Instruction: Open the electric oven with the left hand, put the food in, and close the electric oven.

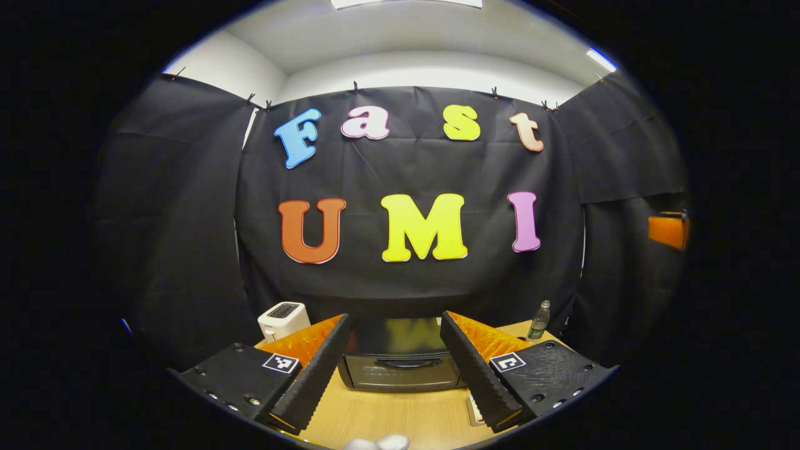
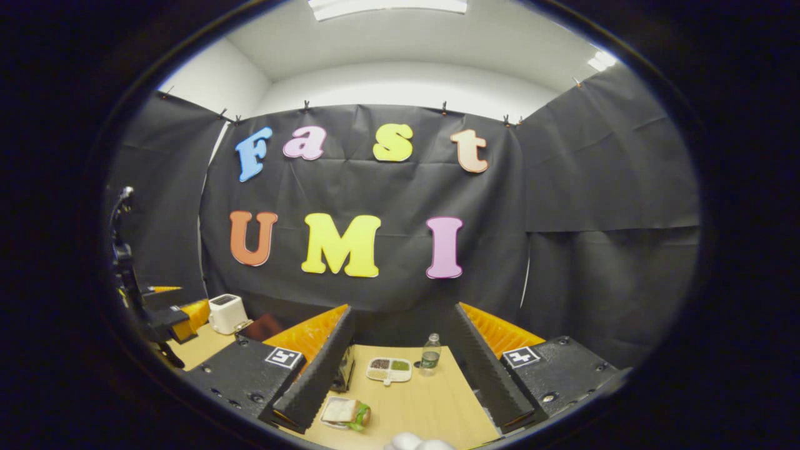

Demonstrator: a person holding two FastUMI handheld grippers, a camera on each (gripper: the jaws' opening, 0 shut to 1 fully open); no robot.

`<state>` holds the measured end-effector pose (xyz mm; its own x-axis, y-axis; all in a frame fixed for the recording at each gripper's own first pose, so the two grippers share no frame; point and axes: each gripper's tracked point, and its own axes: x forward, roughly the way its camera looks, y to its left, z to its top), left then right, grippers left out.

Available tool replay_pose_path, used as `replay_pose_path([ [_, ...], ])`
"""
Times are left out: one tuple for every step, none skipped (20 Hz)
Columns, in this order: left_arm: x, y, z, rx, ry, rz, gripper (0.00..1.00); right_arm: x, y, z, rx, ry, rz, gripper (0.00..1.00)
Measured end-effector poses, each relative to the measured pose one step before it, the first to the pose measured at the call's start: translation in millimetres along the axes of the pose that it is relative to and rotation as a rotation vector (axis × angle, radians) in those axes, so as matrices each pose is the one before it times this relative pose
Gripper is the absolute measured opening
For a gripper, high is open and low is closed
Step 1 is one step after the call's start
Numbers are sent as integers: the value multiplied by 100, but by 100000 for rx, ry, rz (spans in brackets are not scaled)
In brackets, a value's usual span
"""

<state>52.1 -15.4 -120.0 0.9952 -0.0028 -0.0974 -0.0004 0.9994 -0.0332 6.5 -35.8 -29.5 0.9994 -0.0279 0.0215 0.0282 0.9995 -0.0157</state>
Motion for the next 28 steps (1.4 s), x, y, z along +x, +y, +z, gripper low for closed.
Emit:
replay_pose_path([
  [939,-422,-1716,-274,2329,-765,95,-136,-466,-459,-81,700,-678,99],
  [993,-402,-1541,-208,1566,-855,95,-108,-474,-341,-249,568,-1035,99],
  [977,-526,-1705,-560,2658,-1065,95,-112,-500,-303,-589,694,-1242,99],
  [1219,-369,-1412,250,1999,-879,95,-60,-467,-448,-1017,760,-1482,99],
  [1227,-389,-1372,-386,1972,-1339,95,-105,-492,-372,-1332,1068,-1605,99],
  [1310,-289,-1327,-527,2554,-1050,95,-74,-443,-442,-1408,922,-1592,99],
  [1363,-317,-1168,372,2039,-307,95,-35,-500,-389,-1498,1070,-1799,99],
  [1316,-55,-1102,20,1871,213,95,-28,-428,-433,-1129,1064,-1661,99],
  [1304,35,-662,145,1214,-67,95,-12,-389,-286,-636,1046,-1614,99],
  [1327,53,-670,126,618,398,95,-36,-285,-332,-303,1093,-1308,99],
  [1211,229,-743,294,2032,647,95,45,-310,-481,-189,1363,-1162,99],
  [1167,101,-934,382,2830,301,95,94,-214,-369,97,1256,-1246,99],
  [1054,74,-625,-508,1354,197,95,142,-257,-185,360,934,-878,99],
  [825,210,-245,106,1093,350,96,155,-153,-306,630,736,-1013,99],
  [659,254,-596,563,1819,832,95,174,-98,-288,386,1330,-493,99],
  [475,348,-466,389,1733,1132,95,61,124,-444,384,1092,-152,99],
  [220,-119,-198,370,114,-397,96,210,123,-297,477,721,-32,99],
  [298,-76,666,1522,-2359,-915,99,111,97,-197,83,844,-2,99],
  [403,-63,-462,672,1790,-695,98,87,184,-318,204,794,45,99],
  [-128,3,-21,-34,440,-102,98,-17,256,-25,743,319,562,100],
  [7,75,37,-355,177,-95,99,-13,325,11,765,-76,426,100],
  [-104,-3,-260,-477,1065,-166,98,63,190,0,266,-35,445,100],
  [40,-17,167,-128,-262,-225,99,9,211,-38,-93,207,413,100],
  [-29,-36,-162,-4,866,-119,99,-40,145,94,-274,-263,395,100],
  [-141,40,-80,245,-162,-146,99,-16,120,260,-370,-502,-1,100],
  [-125,4,-96,106,279,-83,99,1,-36,-2,-533,-181,83,99],
  [-163,-15,-72,-6,-65,-128,99,-34,105,0,-402,-154,111,100],
  [-226,-59,-86,-92,342,-101,99,-68,150,35,-197,75,376,99],
])
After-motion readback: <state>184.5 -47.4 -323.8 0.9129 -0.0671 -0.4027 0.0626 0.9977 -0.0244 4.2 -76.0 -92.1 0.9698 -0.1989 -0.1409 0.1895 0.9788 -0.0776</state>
